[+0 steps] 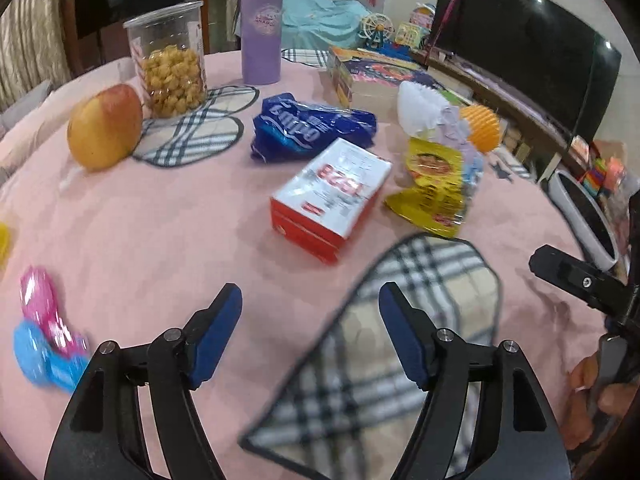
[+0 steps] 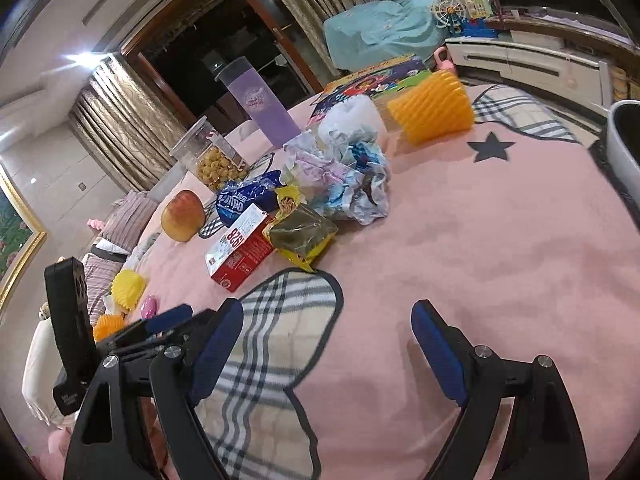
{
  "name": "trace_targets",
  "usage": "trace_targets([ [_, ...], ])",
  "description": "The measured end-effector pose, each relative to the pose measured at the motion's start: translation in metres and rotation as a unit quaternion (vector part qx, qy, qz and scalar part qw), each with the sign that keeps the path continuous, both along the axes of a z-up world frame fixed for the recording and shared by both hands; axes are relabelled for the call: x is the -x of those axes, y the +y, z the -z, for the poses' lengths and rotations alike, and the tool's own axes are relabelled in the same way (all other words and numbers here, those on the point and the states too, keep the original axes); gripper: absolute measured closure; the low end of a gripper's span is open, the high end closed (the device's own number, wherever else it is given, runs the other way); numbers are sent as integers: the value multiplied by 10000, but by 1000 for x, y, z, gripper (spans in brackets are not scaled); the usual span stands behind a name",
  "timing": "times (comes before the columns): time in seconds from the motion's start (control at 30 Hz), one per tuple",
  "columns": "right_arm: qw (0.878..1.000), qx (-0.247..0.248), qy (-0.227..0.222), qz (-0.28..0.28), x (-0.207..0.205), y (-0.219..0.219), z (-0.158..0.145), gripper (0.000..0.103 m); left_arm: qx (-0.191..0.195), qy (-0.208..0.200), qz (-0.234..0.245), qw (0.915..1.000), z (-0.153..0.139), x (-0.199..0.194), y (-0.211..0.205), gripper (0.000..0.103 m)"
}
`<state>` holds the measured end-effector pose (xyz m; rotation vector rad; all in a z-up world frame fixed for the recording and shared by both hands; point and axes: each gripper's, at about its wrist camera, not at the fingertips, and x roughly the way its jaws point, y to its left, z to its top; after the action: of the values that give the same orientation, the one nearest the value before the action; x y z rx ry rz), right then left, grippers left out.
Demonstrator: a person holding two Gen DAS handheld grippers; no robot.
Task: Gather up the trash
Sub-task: 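Grasp the red and white snack box with the left tool while the right tool grasps the yellow snack bag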
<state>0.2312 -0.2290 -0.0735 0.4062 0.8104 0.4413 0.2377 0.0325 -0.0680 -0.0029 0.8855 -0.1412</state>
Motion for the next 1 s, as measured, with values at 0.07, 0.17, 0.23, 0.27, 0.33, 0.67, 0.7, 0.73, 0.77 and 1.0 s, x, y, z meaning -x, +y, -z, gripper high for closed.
trace_targets([
  [0.07, 10000, -41, 75, -29, -8, 4, 5, 16, -69, 87, 53, 9999, 4, -13, 4, 30],
  [0.17, 10000, 11, 85, -10, -19, 11, 8, 16, 68, 194, 118, 9997, 7, -25, 10, 30],
  [0.23, 10000, 34, 60, -31, -25, 16, 6, 16, 98, 190, 206, 9996, 8, -31, 11, 29],
  [0.27, 9999, 36, 73, -64, -29, 19, 6, 16, 87, 160, 246, 9995, 7, -33, 10, 29],
  [0.33, 9999, 65, 84, -117, -36, 25, 5, 16, 71, 93, 386, 9992, 6, -37, 8, 29],
  [0.67, 9994, 140, 154, -276, -59, 41, 12, 74, 167, 5, 744, 9971, 5, -45, 3, 50],
  [0.7, 9994, 155, 137, -260, -56, 40, 12, 81, 144, -50, 785, 9968, 4, -43, 1, 50],
  [0.73, 9995, 131, 109, -251, -55, 38, 11, 84, 108, -103, 801, 9967, 3, -41, 0, 50],
  [0.77, 9996, 92, 88, -242, -52, 36, 10, 94, 61, -157, 818, 9965, 2, -39, -1, 50],
  [1.0, 9999, -66, 29, -108, -23, 10, 6, 99, 74, -319, 723, 9968, -4, -16, -9, 50],
])
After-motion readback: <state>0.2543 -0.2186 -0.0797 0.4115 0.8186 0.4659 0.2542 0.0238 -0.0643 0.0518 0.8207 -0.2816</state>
